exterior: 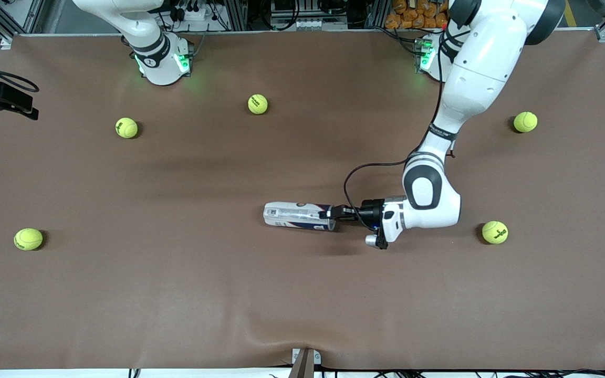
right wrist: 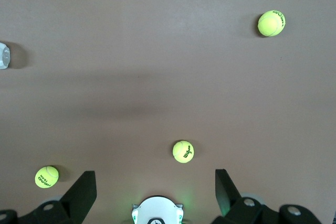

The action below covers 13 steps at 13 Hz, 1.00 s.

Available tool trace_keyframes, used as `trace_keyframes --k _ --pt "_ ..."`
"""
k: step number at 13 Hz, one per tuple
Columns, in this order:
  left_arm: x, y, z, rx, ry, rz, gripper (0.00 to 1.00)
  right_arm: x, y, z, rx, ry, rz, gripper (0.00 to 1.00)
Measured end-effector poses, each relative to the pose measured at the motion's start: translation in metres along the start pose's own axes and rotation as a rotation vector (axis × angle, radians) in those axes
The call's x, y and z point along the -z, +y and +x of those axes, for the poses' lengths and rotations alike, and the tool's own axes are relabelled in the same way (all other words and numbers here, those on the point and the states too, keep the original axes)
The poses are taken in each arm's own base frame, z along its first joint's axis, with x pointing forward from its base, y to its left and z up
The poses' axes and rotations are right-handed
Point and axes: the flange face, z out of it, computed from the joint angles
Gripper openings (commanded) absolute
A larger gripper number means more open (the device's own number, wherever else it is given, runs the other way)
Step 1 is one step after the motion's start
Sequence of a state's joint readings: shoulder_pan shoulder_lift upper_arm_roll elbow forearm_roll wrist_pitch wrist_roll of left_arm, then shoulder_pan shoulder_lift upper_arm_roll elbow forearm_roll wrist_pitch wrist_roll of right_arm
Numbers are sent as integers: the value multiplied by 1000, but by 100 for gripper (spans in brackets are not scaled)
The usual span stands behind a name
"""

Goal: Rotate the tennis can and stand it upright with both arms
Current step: 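Lift and rotate the can upright with the left gripper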

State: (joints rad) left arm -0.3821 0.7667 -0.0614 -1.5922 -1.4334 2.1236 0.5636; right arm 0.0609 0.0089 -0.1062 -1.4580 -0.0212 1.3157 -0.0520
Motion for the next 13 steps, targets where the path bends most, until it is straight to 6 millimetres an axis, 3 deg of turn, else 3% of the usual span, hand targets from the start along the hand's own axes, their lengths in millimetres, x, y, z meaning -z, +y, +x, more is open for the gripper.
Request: trace_keyframes --k 4,7,11,13 --pt "5 82 14 50 -47 239 0 -6 -1 3 2 -9 0 100" --pt "4 131 13 94 -17 393 0 -3 -2 6 5 23 -2 100" --pt "0 209 -16 131 80 569 0 -5 8 7 -14 23 -1 100" --pt "-14 242 -39 158 145 661 0 -6 20 6 -27 24 2 100"
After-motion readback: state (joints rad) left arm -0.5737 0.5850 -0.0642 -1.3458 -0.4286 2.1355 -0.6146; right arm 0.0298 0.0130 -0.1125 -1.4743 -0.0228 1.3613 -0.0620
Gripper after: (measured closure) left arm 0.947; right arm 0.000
